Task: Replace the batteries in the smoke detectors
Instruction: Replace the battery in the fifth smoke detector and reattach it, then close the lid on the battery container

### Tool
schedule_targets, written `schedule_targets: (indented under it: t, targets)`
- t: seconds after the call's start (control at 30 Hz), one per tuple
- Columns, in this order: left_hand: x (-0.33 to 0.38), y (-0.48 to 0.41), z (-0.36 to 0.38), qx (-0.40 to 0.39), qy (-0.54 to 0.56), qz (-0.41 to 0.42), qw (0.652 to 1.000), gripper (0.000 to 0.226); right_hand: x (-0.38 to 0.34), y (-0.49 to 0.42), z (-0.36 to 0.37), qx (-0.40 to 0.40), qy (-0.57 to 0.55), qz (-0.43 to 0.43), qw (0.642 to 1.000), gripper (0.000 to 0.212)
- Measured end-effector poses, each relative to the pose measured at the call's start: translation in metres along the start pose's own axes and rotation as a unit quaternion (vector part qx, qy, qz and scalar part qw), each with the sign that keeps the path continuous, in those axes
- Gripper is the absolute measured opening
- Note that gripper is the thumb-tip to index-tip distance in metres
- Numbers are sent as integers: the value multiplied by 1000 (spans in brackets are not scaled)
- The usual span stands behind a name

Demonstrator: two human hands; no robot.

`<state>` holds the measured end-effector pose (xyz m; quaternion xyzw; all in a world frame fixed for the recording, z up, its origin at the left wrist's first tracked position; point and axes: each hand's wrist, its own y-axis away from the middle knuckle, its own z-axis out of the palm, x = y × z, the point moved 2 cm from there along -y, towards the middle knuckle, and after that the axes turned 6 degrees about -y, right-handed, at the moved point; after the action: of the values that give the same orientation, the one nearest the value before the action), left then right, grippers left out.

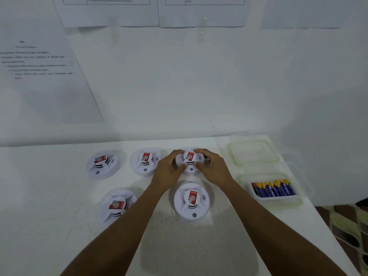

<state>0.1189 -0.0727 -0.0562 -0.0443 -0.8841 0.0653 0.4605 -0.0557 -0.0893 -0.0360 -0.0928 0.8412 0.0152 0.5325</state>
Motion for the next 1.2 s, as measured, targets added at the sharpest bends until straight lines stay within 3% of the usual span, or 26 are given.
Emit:
schedule_targets:
  t: [0.23,0.33,0.57,0.7,0.87,1.0,1.2]
  targets:
    - [8,1,2,7,-22,-7,1000,33,-2,1,1,1,12,14,1000,37]
    - [18,2,-3,29,-4,-9,1000,43,-14,8,-8,13,-8,13,1000,33]
    - [74,11,1,19,-7,46,999,48,-34,59,-80,92,-99,-37,990,22]
    - [109,28,41,-32,-9,102,994,47,-10,93,-146,146,8,-77,986,23]
    - [129,46,95,-110,-9,83,990,70,41,121,-210,175,121,-55,975,24]
    - [133,54,124,-139,8,50,989,94,67,129,-230,163,31,6,986,19]
    - [134,53,138,-105,57,13,993,104,81,126,-242,140,-101,46,984,18]
